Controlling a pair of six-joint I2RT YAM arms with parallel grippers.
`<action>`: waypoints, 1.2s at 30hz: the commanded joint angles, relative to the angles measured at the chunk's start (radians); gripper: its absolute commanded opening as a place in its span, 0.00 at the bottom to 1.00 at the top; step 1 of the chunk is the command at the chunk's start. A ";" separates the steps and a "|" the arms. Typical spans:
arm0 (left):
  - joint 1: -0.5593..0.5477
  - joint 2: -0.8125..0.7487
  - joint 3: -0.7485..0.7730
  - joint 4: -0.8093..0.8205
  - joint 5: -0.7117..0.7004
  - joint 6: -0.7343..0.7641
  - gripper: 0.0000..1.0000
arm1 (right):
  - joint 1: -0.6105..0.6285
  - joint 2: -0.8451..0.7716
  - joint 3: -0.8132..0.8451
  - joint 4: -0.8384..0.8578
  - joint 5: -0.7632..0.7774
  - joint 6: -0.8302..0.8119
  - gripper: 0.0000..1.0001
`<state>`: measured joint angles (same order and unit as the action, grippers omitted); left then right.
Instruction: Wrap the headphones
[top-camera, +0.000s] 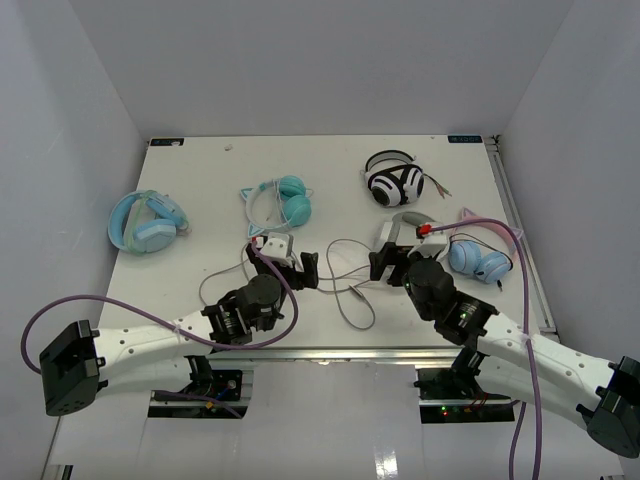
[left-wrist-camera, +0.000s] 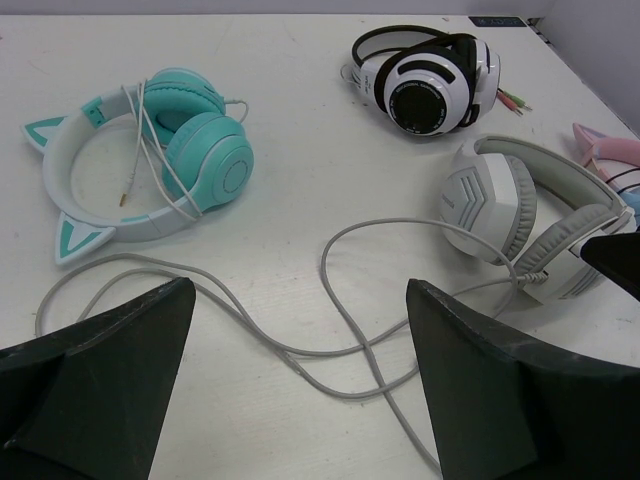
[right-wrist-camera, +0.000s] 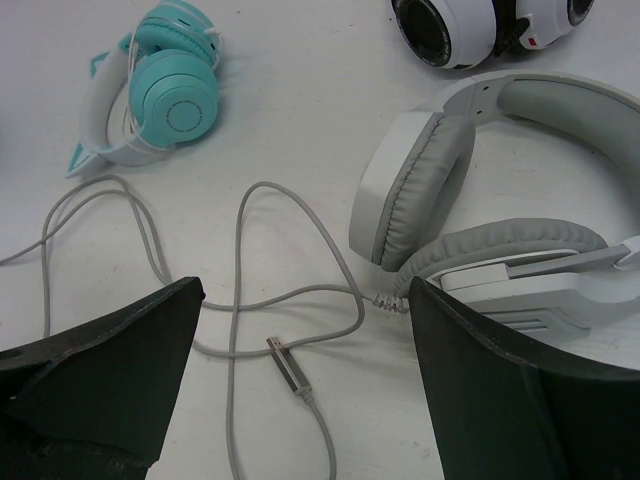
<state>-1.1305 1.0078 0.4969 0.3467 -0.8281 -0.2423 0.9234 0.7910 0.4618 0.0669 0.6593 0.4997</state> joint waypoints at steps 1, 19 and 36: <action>-0.001 -0.003 0.014 0.008 0.019 0.009 0.98 | 0.002 -0.012 0.053 -0.006 0.072 0.045 0.90; -0.001 0.024 0.017 0.013 0.010 0.013 0.98 | -0.352 0.108 0.264 -0.268 0.087 0.118 0.84; -0.002 -0.003 0.020 -0.002 0.020 0.006 0.98 | -0.548 0.347 0.339 -0.565 -0.184 0.640 0.81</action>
<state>-1.1305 1.0323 0.4969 0.3470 -0.8196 -0.2359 0.3752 1.1078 0.7368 -0.3884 0.4701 0.9171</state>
